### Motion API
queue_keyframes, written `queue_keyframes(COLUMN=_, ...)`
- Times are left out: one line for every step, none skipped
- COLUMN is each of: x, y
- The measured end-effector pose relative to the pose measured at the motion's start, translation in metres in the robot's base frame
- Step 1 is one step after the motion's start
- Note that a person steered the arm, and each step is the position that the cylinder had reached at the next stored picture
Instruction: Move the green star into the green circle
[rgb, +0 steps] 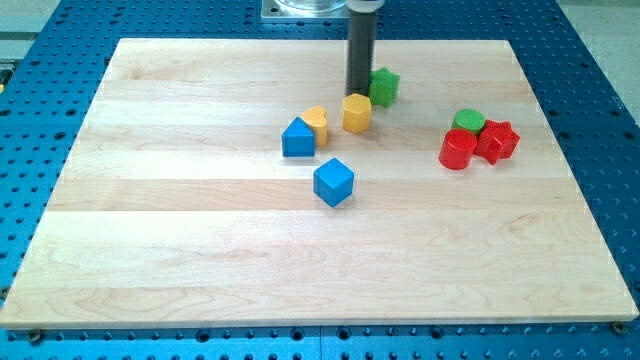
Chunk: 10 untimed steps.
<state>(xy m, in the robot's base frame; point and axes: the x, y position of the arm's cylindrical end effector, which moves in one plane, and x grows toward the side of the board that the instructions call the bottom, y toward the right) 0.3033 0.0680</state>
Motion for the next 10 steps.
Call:
queue_keyframes(x=-0.023, y=-0.006)
queue_keyframes(x=-0.005, y=0.064)
queue_keyframes(x=0.014, y=0.082)
queue_keyframes(x=0.034, y=0.095)
queue_keyframes(x=0.036, y=0.093)
queue_keyframes(x=0.047, y=0.092)
queue_keyframes(x=0.047, y=0.092)
queue_keyframes(x=0.042, y=0.058)
queue_keyframes(x=0.042, y=0.056)
queue_keyframes(x=0.042, y=0.05)
